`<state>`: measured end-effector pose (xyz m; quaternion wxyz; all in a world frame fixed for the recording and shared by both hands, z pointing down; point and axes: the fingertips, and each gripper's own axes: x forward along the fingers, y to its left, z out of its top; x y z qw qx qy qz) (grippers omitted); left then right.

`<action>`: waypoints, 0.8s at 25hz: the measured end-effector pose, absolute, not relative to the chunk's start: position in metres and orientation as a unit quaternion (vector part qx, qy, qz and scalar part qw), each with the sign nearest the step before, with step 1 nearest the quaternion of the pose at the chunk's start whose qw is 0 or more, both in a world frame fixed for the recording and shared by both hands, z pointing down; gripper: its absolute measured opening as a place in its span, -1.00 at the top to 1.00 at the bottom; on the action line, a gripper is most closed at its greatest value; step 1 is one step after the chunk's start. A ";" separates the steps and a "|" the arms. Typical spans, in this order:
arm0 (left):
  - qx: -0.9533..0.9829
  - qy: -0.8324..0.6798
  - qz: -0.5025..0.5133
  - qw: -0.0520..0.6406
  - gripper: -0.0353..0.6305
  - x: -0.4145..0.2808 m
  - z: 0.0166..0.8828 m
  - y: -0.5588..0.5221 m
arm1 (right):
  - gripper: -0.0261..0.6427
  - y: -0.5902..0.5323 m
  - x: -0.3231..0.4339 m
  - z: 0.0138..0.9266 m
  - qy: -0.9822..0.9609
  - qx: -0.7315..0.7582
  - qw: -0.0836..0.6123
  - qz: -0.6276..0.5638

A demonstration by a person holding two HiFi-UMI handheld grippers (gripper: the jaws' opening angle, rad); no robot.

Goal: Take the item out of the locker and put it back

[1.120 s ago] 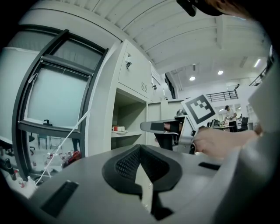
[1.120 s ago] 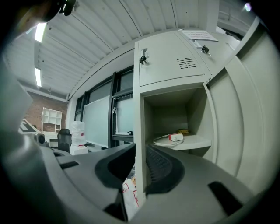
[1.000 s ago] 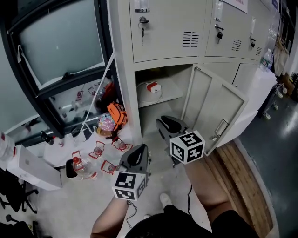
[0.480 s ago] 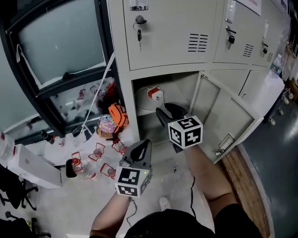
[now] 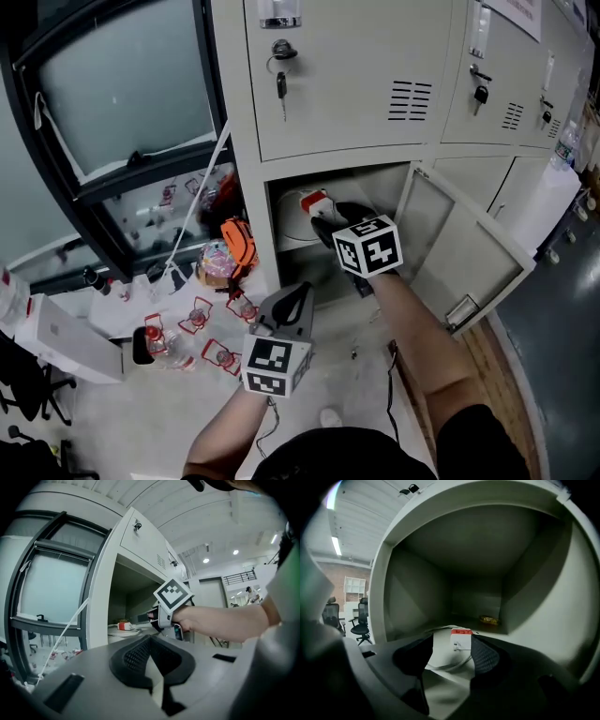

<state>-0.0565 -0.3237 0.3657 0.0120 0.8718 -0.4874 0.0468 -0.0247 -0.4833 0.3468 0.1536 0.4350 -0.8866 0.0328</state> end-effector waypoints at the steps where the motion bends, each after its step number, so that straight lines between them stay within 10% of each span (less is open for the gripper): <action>1: 0.872 -0.488 0.047 0.014 0.88 -0.057 0.367 -0.327 | 0.19 -0.488 -0.025 0.349 -0.886 0.434 0.162 0.033; 20: 0.875 -0.483 0.037 0.014 0.88 -0.055 0.362 -0.358 | -0.02 -0.525 -0.034 0.369 -0.864 0.406 0.291 0.067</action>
